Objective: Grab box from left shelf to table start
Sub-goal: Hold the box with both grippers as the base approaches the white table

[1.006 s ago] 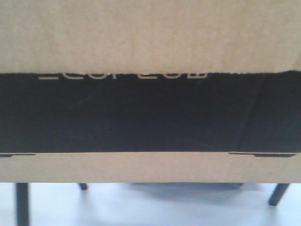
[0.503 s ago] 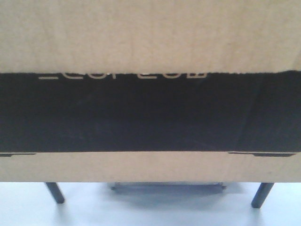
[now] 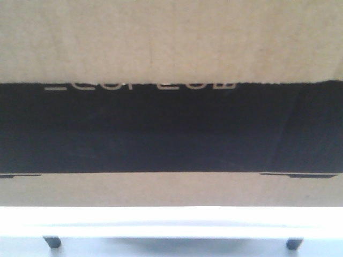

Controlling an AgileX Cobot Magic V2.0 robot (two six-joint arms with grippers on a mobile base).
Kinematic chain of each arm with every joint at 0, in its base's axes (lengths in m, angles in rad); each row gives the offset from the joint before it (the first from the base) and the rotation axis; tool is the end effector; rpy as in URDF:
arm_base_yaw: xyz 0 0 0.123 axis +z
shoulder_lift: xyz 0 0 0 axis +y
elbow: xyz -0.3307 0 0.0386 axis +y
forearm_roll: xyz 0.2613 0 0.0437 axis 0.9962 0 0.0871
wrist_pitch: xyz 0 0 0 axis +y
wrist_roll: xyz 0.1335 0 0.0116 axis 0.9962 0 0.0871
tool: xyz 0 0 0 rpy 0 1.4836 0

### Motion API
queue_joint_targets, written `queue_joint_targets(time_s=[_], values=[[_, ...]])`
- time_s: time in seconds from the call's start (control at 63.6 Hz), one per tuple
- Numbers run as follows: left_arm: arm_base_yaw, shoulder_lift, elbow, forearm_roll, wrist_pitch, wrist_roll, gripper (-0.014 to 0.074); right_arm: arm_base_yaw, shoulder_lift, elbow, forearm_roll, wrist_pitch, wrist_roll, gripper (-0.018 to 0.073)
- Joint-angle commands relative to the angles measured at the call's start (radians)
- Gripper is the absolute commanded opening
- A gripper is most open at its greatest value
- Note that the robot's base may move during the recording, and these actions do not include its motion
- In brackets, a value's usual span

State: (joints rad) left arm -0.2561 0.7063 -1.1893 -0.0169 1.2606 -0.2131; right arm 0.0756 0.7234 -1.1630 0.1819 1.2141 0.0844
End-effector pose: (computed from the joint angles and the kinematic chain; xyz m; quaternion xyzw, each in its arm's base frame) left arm 0.0844 -0.0243 0.4417 0.0205 0.9044 -0.1072 0.4125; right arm 0.0960 0.0301 0.4383 -0.0038 0.9003 0.1242 0.4172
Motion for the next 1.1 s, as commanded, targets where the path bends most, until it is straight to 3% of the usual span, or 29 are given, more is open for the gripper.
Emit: queue_joint_targets(time_s=[0.0,1.085], values=[[-0.006,-0.008,-0.037,-0.049,-0.114,-0.026,-0.0015,-0.006,0.001,-0.027,-0.035,-0.098,-0.01,0.0057],[-0.006,-0.008,-0.037,-0.06,-0.106,-0.026,-0.0015,-0.006,0.001,-0.027,-0.035,-0.098,-0.01,0.0057]])
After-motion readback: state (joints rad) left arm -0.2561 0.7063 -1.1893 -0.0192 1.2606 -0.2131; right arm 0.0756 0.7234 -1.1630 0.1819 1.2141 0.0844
